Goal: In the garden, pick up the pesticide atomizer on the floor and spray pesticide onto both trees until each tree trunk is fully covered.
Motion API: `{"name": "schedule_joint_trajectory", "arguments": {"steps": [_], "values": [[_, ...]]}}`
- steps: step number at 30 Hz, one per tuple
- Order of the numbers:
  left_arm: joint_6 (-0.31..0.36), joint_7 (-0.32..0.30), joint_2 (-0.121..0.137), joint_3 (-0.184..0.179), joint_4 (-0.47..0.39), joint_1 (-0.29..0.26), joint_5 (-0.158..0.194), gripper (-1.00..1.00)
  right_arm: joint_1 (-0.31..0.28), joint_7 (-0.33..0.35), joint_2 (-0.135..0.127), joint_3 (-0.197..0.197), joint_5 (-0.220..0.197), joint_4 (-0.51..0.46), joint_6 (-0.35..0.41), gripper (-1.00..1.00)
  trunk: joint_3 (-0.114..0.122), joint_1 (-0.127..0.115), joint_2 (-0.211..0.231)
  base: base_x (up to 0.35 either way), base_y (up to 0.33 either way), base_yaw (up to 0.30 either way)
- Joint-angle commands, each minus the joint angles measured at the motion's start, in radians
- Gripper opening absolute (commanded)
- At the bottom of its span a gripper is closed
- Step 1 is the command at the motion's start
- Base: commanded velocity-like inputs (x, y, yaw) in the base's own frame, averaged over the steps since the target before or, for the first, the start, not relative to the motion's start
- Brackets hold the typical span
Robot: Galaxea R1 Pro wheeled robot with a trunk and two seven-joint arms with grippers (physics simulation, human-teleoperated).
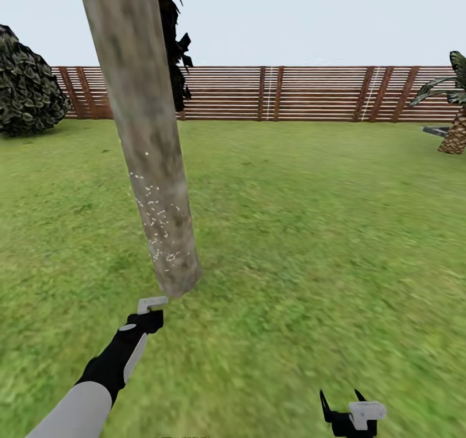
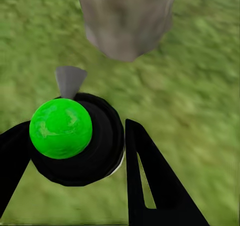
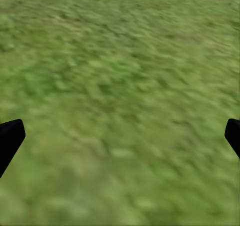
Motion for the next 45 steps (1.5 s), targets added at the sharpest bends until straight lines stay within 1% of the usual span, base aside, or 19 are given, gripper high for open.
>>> {"name": "schedule_joint_trajectory", "arguments": {"steps": [1, 4, 8, 9, 15, 22, 27, 30, 33, 38, 45], "values": [[0.000, 0.000, 0.000, 0.000, 0.000, 0.000, -0.001, -1.00, 0.000, 0.000, 0.000, 0.000, 0.000, 0.000, 0.000, 1.00, 0.000, 0.000, 0.000, 0.000, -0.274, 0.139], [-0.001, 0.006, 0.001, 0.000, 0.000, 0.000, -0.004, -1.00, 0.000, 0.000, 0.000, 0.000, 0.000, 0.000, 0.000, 1.00, 0.000, 0.000, 0.000, 0.000, -0.274, 0.048], [-0.001, 0.072, 0.001, 0.000, 0.000, 0.000, 0.001, -1.00, 0.000, 0.000, 0.000, 0.000, 0.000, 0.000, 0.000, 1.00, 0.000, 0.000, 0.000, 0.000, -0.274, 0.006], [-0.002, 0.079, 0.000, 0.000, 0.000, 0.000, 0.002, -1.00, 0.000, 0.000, 0.000, 0.000, 0.000, 0.000, 0.000, 1.00, 0.000, 0.000, 0.000, 0.013, -0.274, 0.001], [-0.003, 0.083, 0.000, 0.000, 0.000, 0.000, 0.003, -1.00, 0.000, 0.000, 0.000, 0.000, 0.000, 0.000, 0.000, 1.00, 0.000, 0.000, 0.000, 0.080, -0.274, 0.021], [-0.003, 0.083, -0.002, 0.000, 0.000, 0.000, 0.003, -1.00, 0.000, 0.000, 0.000, 0.000, 0.000, 0.000, 0.000, 1.00, 0.000, 0.000, 0.000, 0.135, -0.274, 0.239], [-0.004, 0.083, -0.002, 0.000, 0.000, 0.000, 0.003, -1.00, 0.000, 0.000, 0.000, 0.000, 0.000, 0.000, 0.000, 1.00, 0.000, 0.000, 0.000, 0.137, -0.274, 0.046], [-0.037, 0.084, -0.002, 0.000, 0.001, 0.000, 0.002, -1.00, 0.000, 0.000, 0.000, 0.000, 0.000, 0.000, 0.000, 1.00, 0.000, 0.000, 0.000, 0.110, -0.275, 0.003], [-0.054, 0.083, -0.002, -0.001, 0.008, 0.000, 0.001, -1.00, 0.000, 0.000, 0.000, 0.000, 0.000, 0.000, 0.000, 1.00, 0.000, 0.000, 0.000, 0.097, -0.274, 0.000], [-0.056, 0.085, -0.002, -0.002, 0.015, 0.000, 0.001, -1.00, 0.000, 0.000, 0.000, 0.000, 0.000, 0.000, 0.000, 1.00, 0.000, 0.000, 0.000, 0.095, -0.274, 0.062], [-0.057, 0.086, -0.002, 0.000, 0.015, 0.000, 0.001, -1.00, 0.000, 0.000, 0.000, 0.000, 0.000, 0.000, 0.000, 1.00, 0.000, 0.000, 0.000, 0.115, -0.274, 0.249]]}}
